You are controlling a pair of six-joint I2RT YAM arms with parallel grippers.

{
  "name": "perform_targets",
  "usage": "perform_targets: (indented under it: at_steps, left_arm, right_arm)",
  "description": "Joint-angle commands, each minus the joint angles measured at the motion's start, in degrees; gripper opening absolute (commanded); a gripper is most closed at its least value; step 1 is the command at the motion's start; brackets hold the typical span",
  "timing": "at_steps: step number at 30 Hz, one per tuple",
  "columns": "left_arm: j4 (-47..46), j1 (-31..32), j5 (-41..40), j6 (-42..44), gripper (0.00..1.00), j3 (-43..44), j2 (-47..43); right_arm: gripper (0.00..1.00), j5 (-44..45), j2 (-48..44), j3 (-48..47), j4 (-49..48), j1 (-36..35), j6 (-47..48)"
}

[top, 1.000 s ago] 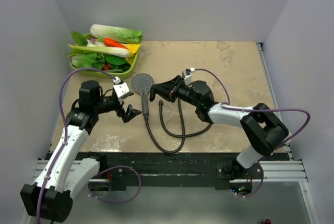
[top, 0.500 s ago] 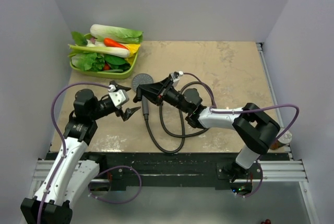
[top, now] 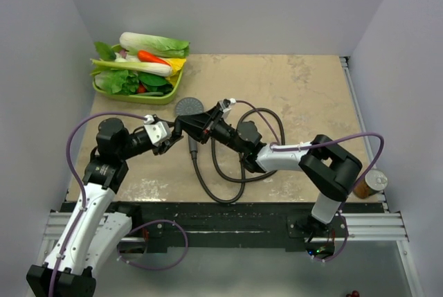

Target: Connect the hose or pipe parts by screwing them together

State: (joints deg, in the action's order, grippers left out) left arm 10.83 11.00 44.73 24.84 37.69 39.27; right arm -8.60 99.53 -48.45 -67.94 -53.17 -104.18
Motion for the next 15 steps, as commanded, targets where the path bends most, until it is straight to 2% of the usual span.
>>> perform_targets:
  at_steps: [1,7,8,10,12,13,14,15]
  left_arm:
    - [0.50,0.07,0.80,2.93,0.44,3.70,0.46]
    - [2.09,0.07,0.36,4.60,0.20,5.02,-0.15]
    - [3.66,0.07,0.01,6.60,0.17,5.37,-0.07]
    - [5.60,0.07,-2.09,9.51,0.14,6.42,0.02]
    - [9.11,0.07,-4.03,16.44,0.08,6.69,0.20]
    - [9.82,0.07,-6.73,18.73,0.07,6.26,0.02]
    - [10.78,0.07,-8.07,22.76,0.06,5.99,-0.41]
    - [11.23,0.07,-9.38,24.62,0.04,5.73,-0.59]
  right_arm:
    - [0.00,1.66,-1.35,-0.25,-7.73,-0.18,-2.08]
    - [0.00,-2.01,-0.83,1.95,-7.03,0.69,-1.47]
    - [0.02,-3.77,-0.82,2.21,-4.77,1.04,-1.03]
    - [0.17,-6.77,-2.31,2.83,-0.20,2.44,2.64]
    - [0.27,-8.98,-5.46,2.83,13.05,3.33,7.39]
    - [0.35,-8.63,-9.05,1.79,18.41,3.77,12.98]
    - [0.37,-7.67,-10.91,0.73,28.03,3.86,15.74]
    - [0.39,-7.40,-12.15,-0.50,32.39,3.86,18.20]
